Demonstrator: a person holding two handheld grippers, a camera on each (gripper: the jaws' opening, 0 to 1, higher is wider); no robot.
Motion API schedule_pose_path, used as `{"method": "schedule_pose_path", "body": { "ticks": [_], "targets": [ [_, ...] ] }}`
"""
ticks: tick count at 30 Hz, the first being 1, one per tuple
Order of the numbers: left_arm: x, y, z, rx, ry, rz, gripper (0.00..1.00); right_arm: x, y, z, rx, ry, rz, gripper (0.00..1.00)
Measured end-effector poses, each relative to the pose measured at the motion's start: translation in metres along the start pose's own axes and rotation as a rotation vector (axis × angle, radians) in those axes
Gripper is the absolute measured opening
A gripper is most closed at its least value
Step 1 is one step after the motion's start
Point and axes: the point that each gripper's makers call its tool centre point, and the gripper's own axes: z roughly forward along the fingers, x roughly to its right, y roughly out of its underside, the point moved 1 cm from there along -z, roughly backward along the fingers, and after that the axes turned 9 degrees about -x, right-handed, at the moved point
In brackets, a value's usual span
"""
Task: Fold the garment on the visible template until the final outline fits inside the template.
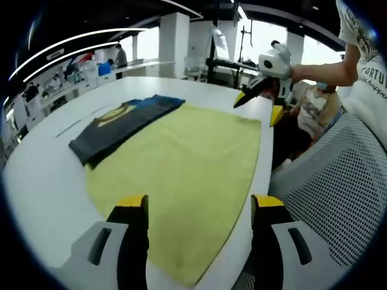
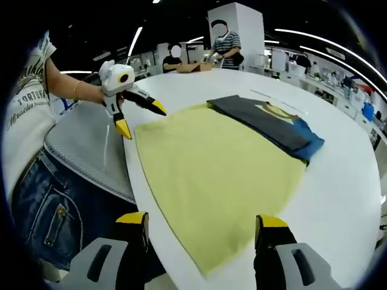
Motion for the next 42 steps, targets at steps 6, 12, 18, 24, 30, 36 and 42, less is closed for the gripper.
{"method": "schedule_pose_path", "body": {
  "ticks": [6,12,18,24,30,36,42],
  "targets": [
    [0.002,0.015,-0.002,-0.052,0.004,0.009,0.56,-0.001,0.007,0.003,-0.023,0.0,-0.011,0.6],
    [0.007,0.029,-0.005,-0.103,0.005,0.03,0.52,-0.001,0.017,0.005,-0.063,0.005,-0.039,0.52],
    [0.007,0.037,-0.005,-0.12,-0.008,0.019,0.46,0.0,0.026,0.008,-0.104,0.018,-0.075,0.46],
    [0.005,0.045,-0.005,-0.145,-0.021,0.034,0.41,0.0,0.035,0.009,-0.136,0.024,-0.097,0.38],
    [-0.001,0.05,-0.004,-0.155,-0.037,0.049,0.39,0.001,0.041,0.01,-0.164,0.033,-0.118,0.31],
    [-0.005,0.05,-0.003,-0.155,-0.049,0.044,0.35,0.006,0.04,0.01,-0.163,0.058,-0.135,0.27],
    [-0.006,0.049,-0.004,-0.157,-0.056,0.069,0.32,0.01,0.038,0.011,-0.159,0.064,-0.132,0.19]
  ]
}}
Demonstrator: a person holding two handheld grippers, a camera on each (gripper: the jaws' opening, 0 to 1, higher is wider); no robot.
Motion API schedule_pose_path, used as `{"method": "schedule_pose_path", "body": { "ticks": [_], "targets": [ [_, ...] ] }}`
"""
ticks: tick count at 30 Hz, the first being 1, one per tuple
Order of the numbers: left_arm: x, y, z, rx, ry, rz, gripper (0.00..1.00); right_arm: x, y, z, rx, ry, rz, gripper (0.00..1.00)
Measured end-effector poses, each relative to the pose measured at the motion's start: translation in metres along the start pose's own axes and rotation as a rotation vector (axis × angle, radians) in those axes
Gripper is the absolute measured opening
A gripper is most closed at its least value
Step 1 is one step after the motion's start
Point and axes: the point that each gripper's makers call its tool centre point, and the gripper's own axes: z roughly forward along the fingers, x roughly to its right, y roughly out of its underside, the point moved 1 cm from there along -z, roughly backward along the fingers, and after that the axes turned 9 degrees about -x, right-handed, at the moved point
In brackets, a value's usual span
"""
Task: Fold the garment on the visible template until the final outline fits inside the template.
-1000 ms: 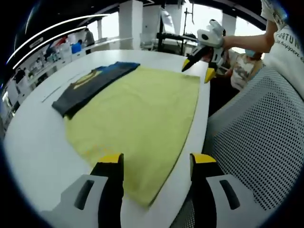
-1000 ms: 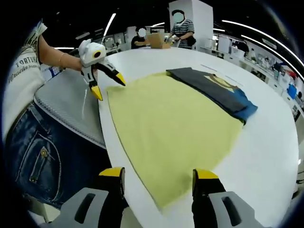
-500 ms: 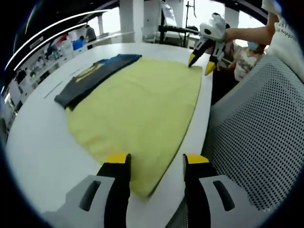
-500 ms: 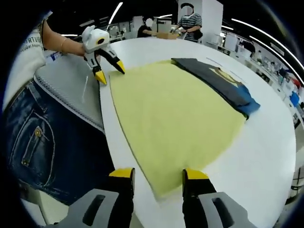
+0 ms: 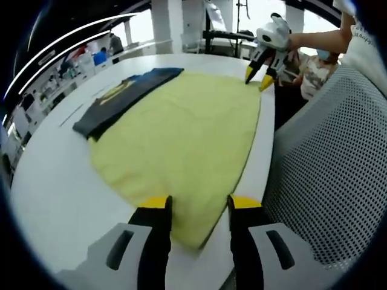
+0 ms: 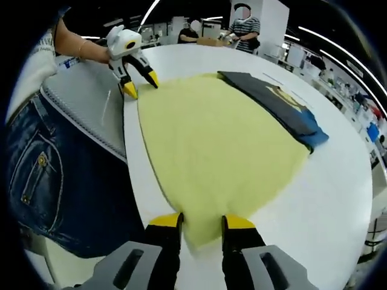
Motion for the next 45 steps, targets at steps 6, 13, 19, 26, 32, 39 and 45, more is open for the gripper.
{"method": "schedule_pose_path", "body": {
  "ticks": [6,13,19,26,32,39,45],
  "targets": [
    [-0.005,0.0,-0.001,-0.003,-0.033,0.019,0.25,0.006,-0.001,0.002,0.006,0.025,0.008,0.08],
    [-0.012,0.004,-0.001,-0.033,-0.064,0.024,0.06,0.013,-0.006,0.001,0.024,0.039,0.006,0.03],
    [-0.016,-0.001,-0.006,-0.02,-0.077,0.023,0.01,0.018,-0.01,-0.003,0.037,0.051,0.015,0.0],
    [-0.017,-0.006,-0.015,-0.003,-0.068,0.01,0.0,0.019,-0.012,-0.012,0.056,0.051,0.054,0.0],
    [-0.019,-0.014,-0.023,0.049,-0.062,-0.072,0.0,0.015,-0.011,-0.017,0.062,0.049,0.072,0.0],
    [-0.016,-0.016,-0.029,0.024,-0.059,-0.063,0.0,0.01,-0.014,-0.024,0.08,0.041,0.091,0.0],
    [-0.018,-0.019,-0.039,0.025,-0.058,-0.07,0.0,0.006,-0.021,-0.037,0.102,0.025,0.107,0.0]
  ]
}}
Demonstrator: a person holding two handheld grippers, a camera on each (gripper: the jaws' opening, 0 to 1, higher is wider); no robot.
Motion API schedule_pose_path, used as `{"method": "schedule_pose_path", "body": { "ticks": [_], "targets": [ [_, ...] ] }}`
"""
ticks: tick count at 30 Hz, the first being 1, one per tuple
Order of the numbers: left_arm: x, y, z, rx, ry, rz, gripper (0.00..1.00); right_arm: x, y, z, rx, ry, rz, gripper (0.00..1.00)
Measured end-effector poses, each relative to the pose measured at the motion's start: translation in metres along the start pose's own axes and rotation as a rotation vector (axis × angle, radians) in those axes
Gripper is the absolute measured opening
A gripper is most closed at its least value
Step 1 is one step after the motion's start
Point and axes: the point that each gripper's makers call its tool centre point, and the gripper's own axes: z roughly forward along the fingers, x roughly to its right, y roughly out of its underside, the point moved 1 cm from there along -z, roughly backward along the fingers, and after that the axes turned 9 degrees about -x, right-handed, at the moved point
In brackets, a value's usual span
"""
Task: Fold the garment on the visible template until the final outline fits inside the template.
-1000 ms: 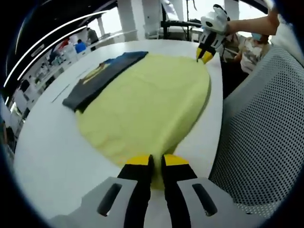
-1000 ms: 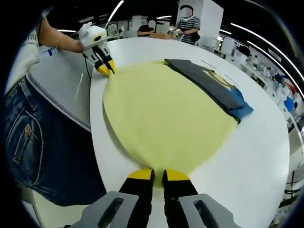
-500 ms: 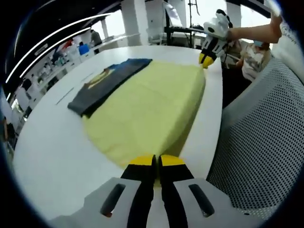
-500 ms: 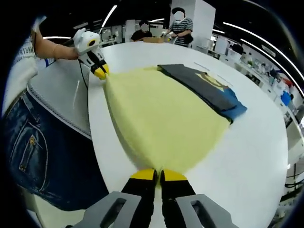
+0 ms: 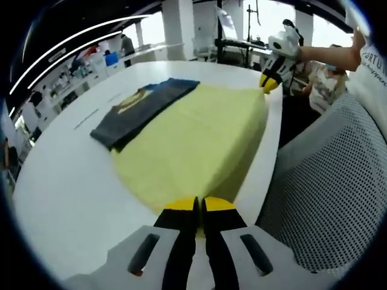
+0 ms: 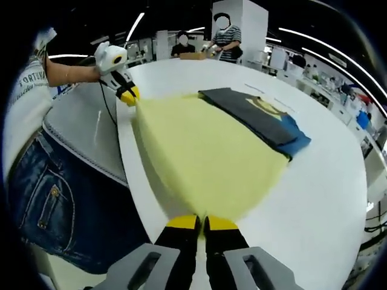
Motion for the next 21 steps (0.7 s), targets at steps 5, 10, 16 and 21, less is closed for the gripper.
{"method": "schedule_pose_path", "body": {
  "ticks": [5,10,16,21],
  "targets": [
    [0.001,-0.003,-0.007,-0.004,0.008,-0.002,0.0,-0.005,-0.005,-0.006,0.001,-0.016,-0.01,0.0],
    [0.006,-0.005,-0.013,-0.014,0.026,0.008,0.0,-0.006,-0.009,-0.014,-0.008,-0.029,-0.033,0.0],
    [0.008,-0.012,-0.024,-0.017,0.044,0.021,0.0,-0.004,-0.017,-0.027,-0.001,-0.032,-0.052,0.0],
    [0.005,-0.017,-0.033,-0.023,0.048,0.054,0.0,-0.005,-0.02,-0.033,-0.013,-0.038,-0.078,0.0]
  ]
}}
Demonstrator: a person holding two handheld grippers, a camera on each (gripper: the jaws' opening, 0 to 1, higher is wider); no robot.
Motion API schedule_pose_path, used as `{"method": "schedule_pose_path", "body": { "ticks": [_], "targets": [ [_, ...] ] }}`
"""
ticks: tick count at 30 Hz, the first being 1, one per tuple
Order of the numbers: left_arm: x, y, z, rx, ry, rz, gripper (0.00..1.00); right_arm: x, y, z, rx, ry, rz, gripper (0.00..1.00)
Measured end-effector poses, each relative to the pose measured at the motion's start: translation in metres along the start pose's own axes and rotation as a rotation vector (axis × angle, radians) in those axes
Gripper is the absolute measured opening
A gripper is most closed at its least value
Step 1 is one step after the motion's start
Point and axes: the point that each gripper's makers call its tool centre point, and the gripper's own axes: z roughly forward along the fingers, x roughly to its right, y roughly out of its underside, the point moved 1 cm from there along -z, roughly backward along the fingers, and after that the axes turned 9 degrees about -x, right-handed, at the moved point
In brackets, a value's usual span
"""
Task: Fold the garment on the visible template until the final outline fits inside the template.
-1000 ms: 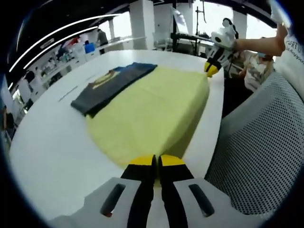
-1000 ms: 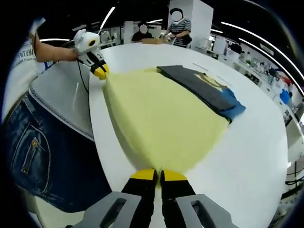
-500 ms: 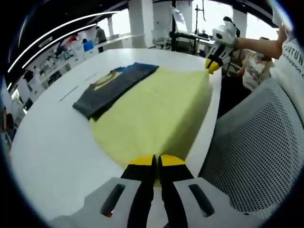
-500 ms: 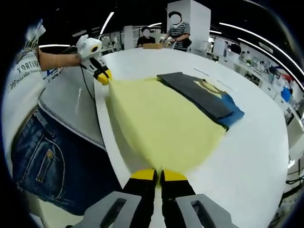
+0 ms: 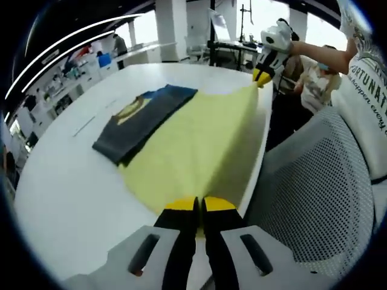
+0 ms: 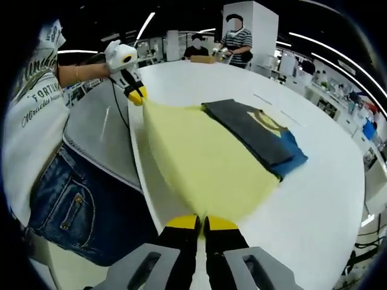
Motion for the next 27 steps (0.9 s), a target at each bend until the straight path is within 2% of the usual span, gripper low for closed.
{"method": "schedule_pose_path", "body": {
  "ticks": [7,14,27],
  "targets": [
    [-0.002,-0.003,-0.009,0.019,0.023,-0.004,0.0,0.001,-0.003,-0.011,-0.01,-0.01,-0.015,0.0],
    [-0.001,-0.007,-0.018,0.013,0.029,-0.006,0.0,0.0,-0.011,-0.021,-0.01,-0.021,-0.053,0.0],
    [0.005,-0.016,-0.035,0.007,0.069,0.009,0.0,-0.003,-0.017,-0.035,-0.02,-0.053,-0.063,0.0]
  ]
}}
